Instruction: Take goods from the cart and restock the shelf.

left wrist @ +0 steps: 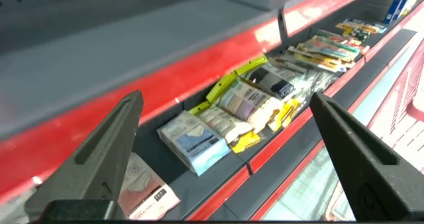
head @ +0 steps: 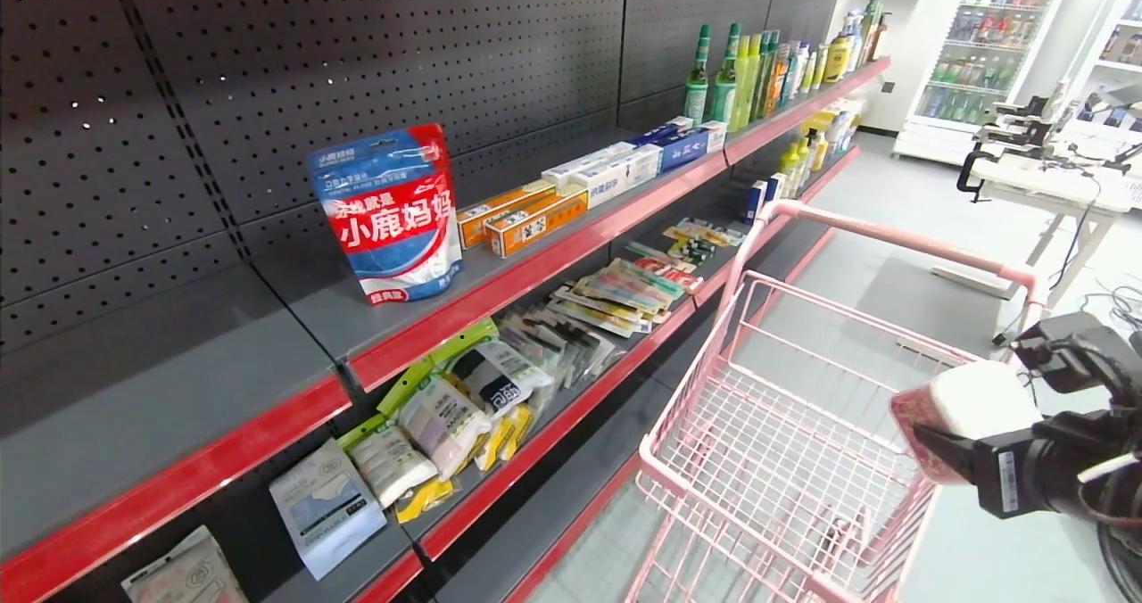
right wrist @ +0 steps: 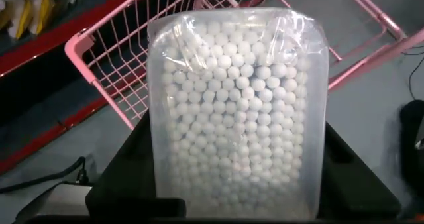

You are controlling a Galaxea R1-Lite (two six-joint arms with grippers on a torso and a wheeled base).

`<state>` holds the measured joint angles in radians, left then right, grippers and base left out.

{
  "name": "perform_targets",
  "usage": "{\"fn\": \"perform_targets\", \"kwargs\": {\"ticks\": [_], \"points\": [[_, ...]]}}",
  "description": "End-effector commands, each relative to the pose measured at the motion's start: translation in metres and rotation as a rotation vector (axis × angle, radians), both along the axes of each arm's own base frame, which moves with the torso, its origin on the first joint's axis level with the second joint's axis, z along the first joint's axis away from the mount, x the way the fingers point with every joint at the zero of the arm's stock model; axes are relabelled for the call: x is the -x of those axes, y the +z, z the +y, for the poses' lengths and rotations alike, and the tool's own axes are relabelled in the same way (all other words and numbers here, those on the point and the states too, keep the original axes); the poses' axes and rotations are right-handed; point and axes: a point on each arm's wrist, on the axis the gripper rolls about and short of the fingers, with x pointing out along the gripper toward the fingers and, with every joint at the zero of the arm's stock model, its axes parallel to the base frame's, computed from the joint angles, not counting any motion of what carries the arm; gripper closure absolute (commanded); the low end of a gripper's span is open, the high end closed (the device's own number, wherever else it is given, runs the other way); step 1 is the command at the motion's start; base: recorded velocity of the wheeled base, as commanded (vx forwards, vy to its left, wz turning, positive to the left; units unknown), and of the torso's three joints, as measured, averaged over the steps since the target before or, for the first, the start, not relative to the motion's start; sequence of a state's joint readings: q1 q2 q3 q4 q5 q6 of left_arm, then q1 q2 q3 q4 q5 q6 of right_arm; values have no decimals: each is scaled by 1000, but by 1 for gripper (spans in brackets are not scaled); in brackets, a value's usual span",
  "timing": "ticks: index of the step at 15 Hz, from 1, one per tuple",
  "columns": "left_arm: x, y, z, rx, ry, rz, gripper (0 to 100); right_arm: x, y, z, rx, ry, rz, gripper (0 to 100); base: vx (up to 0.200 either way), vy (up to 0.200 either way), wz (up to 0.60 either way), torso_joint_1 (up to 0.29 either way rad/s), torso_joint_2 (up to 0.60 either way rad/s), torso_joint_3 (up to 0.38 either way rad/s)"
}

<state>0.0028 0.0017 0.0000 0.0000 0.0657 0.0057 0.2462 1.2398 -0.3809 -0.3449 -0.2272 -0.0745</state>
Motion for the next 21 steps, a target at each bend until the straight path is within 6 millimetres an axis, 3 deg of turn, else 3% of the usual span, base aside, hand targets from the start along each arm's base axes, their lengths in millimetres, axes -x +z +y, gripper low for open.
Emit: {"fn": "perform_targets", "kwargs": {"ticks": [1, 6, 21], "points": [[0, 0, 0, 0, 1, 1, 0, 7, 15, -5, -3, -12, -79, 100, 0, 0, 0, 237, -554, -320], [0, 0, 0, 0, 1, 1, 0, 14, 18, -7, 29, 14, -106, 100, 0, 0, 0, 181, -411, -241], [0, 0, 0, 0, 1, 0, 0, 10, 18, -5, 53, 48, -97, 100, 0, 0, 0, 159, -342, -188]]}}
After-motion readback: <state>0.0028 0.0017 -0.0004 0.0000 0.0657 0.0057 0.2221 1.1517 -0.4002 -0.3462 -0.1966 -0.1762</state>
